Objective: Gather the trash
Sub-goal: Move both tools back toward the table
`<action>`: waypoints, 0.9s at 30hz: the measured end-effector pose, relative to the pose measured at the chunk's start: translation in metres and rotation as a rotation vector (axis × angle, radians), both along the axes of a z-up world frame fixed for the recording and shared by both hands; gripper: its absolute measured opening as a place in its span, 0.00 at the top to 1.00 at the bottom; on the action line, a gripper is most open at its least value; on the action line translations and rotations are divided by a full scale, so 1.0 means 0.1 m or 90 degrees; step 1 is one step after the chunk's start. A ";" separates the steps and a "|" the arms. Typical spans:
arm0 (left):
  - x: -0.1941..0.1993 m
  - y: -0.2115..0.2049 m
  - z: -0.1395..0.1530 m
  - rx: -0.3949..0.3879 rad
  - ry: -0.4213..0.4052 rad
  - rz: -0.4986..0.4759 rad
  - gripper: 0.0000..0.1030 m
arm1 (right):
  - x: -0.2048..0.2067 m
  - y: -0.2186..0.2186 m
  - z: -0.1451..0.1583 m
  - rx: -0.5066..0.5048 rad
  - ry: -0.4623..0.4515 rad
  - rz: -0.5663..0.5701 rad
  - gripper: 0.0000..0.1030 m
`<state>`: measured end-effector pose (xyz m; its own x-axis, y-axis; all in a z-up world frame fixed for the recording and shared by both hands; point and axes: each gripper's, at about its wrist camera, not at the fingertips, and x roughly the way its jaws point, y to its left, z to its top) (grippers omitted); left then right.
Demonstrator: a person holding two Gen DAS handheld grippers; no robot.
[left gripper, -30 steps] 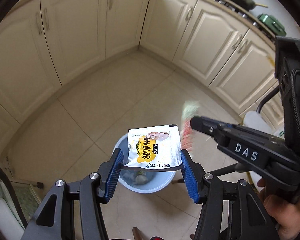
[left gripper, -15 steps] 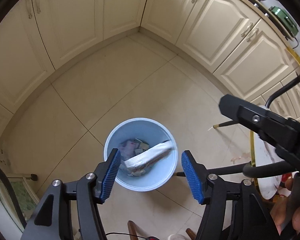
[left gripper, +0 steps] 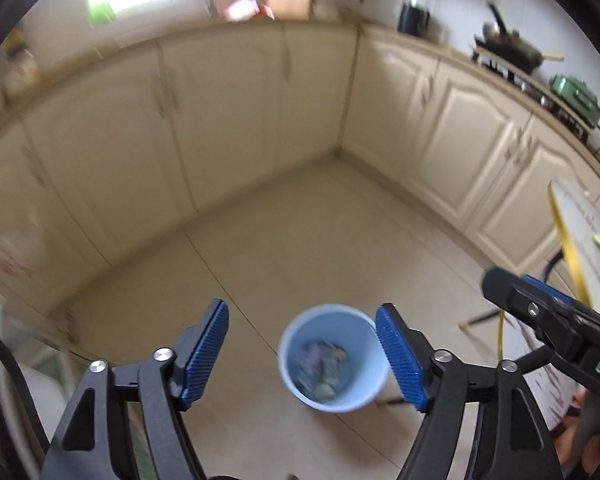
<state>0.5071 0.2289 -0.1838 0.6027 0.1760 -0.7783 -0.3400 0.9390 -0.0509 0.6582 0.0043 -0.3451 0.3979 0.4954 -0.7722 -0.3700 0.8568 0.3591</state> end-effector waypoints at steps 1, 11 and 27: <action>-0.06 -0.05 0.09 0.010 -0.014 0.005 0.28 | -0.08 -0.02 0.14 0.007 -0.017 0.003 0.28; -0.87 -0.76 1.16 0.077 -0.222 -0.029 0.06 | -1.16 -0.49 1.55 0.006 -0.217 -0.040 0.06; -2.49 -1.90 1.55 0.096 -0.464 -0.120 0.01 | -3.00 -1.68 3.10 -0.030 -0.465 -0.231 0.00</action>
